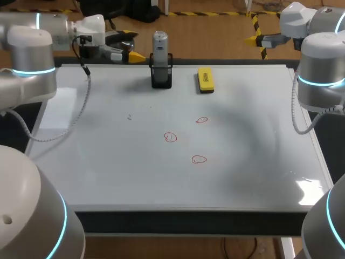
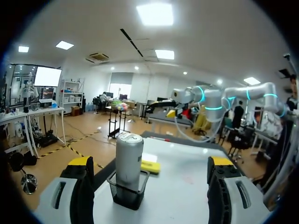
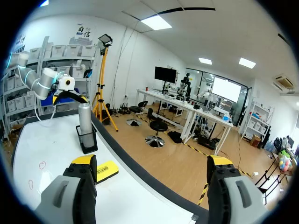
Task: Pick up the inspection probe, press it on each red-marked spot on the whiteboard one by one, put down the probe, pick up the eraser, and wipe off all the red marks.
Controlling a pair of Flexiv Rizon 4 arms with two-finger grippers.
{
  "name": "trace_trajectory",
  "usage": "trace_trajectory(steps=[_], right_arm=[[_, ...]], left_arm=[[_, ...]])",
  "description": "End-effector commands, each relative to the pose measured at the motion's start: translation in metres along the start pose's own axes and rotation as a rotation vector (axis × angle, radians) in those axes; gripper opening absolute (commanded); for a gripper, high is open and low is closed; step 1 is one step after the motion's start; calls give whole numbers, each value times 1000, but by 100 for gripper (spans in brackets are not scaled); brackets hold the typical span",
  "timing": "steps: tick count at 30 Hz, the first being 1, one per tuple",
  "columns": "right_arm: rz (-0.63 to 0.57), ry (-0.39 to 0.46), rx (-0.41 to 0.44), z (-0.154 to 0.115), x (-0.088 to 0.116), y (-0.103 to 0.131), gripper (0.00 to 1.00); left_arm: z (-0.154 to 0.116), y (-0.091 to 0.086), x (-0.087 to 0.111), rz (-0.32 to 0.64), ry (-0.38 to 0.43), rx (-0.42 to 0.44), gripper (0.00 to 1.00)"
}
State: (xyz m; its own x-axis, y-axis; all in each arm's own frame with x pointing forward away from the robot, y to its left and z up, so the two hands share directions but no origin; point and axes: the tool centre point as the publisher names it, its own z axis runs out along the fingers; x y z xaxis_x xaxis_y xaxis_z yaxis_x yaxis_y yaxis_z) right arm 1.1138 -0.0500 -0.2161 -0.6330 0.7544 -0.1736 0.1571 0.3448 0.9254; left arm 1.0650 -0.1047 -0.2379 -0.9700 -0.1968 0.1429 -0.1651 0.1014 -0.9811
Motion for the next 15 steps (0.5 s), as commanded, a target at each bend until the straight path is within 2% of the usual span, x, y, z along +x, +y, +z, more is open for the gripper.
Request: trace_trajectory(steps=[1,8,15], right_arm=[[0,0,0,0,0,0,100],[0,0,0,0,0,0,100],[0,0,0,0,0,0,100]], left_arm=[[11,11,-15,-2,74,33,100],[25,17,-22,-16,119,35,100],[41,18,-20,-3,161,38,100]])
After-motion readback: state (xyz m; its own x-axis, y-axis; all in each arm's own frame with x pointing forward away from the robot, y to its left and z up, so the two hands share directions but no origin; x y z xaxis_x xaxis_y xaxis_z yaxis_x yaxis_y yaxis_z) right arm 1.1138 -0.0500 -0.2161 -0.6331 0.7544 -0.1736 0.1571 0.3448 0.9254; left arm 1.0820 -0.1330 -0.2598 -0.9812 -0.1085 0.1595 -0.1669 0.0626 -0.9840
